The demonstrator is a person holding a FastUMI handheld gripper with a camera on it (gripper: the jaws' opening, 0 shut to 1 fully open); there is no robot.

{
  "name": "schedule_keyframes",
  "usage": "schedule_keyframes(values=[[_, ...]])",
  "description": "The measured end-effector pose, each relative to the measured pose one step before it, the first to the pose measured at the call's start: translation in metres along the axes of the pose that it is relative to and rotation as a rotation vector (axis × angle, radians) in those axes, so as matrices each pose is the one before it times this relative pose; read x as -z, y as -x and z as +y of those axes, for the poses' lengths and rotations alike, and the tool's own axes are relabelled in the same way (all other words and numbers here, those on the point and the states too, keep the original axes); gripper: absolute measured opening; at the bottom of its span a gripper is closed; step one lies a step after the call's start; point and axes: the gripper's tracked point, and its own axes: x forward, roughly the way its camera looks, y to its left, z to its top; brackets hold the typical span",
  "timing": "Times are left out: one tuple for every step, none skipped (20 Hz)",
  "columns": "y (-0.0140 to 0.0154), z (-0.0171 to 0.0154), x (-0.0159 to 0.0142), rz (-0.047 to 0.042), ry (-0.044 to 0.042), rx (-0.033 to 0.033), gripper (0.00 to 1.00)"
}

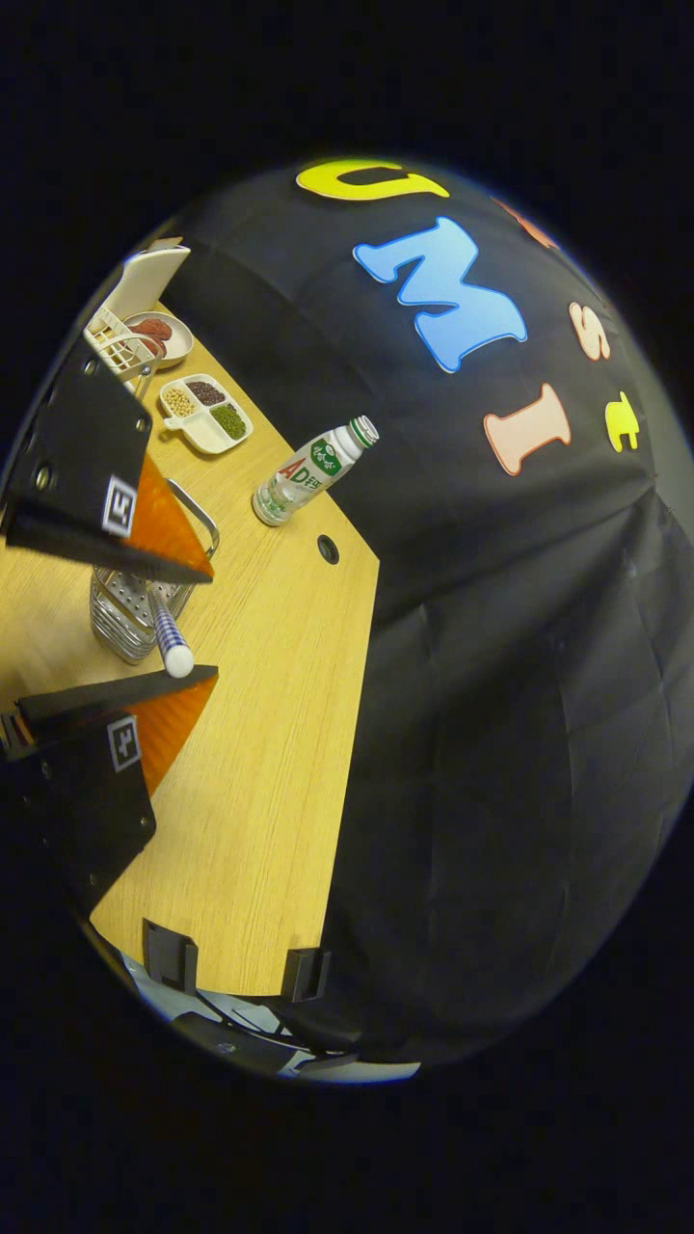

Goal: Take the plate from the dish rack, then take the spoon from the basket and place it into the plate.

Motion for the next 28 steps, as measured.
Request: schedule_keyframes(values=[[-0.00131,-0.00011,-0.00071,0.00104,-0.00049,-0.00152,0.49],[0.00027,0.00007,-0.00080,-0.00120,0.00143,-0.00051,0.49],[-0.00113,-0.00160,0.00024,0.00224,0.00898,0.00340,0.49],[-0.00075,-0.00047,0.00185,-0.00581,0.01243,-0.00681,0.49],[0.01270,0.00761,-0.00695,-0.01580,-0.00747,-0.01992,0.39],[-0.00974,-0.00430,-0.00060,0.00731,0.01263,0.01225,0.30],[-0.00066,-0.00163,-0.00061,-0.00241,0.00677,0.00239,0.30],[0.00117,0.00195,-0.00041,0.00187,0.00190,0.00140,0.30],[0.00498,0.01105,-0.00386,-0.01341,-0.01246,-0.05029,0.30],[-0.00289,0.00735,-0.00749,-0.02250,-0.00654,-0.01138,0.16],[0.00400,0.00069,-0.00131,-0.00045,0.01272,-0.02323,0.16],[0.00033,0.00879,-0.00581,-0.01885,0.01118,-0.01444,0.07],[-0.00297,0.00004,0.00346,0.01166,0.03314,0.00702,0.06],[0.00190,0.00346,-0.00255,-0.00204,0.02235,-0.00372,0.06],[-0.00027,0.00465,-0.00191,0.00360,0.01931,-0.00582,0.06],[0.00282,0.00357,-0.00131,0.00193,0.02542,0.00098,0.06],[0.00125,0.00151,-0.00231,-0.00223,0.03184,0.00276,0.06],[0.00217,0.00229,-0.00266,-0.00459,0.03524,0.00627,0.06],[0.00339,0.00255,-0.00454,-0.00767,0.03546,0.00352,0.06],[0.00317,0.00250,-0.00584,-0.00952,0.03257,0.00259,0.06],[0.00467,0.00195,-0.00664,-0.01304,0.03033,0.00259,0.06],[-0.00123,0.00714,-0.00724,-0.01227,0.02797,0.00424,0.06],[0.00639,0.00150,-0.00783,-0.01366,0.02662,0.00324,0.06],[0.00544,0.00193,-0.00662,-0.01577,0.02465,0.00012,0.06],[0.00575,0.00155,-0.00711,-0.01270,0.02370,0.00271,0.06],[0.00558,0.00128,-0.00610,-0.01275,0.02491,0.00097,0.06],[0.00627,0.00090,-0.00629,-0.01359,0.02535,0.00175,0.06],[0.00576,0.00107,-0.00616,-0.01158,0.02574,0.00140,0.06]])
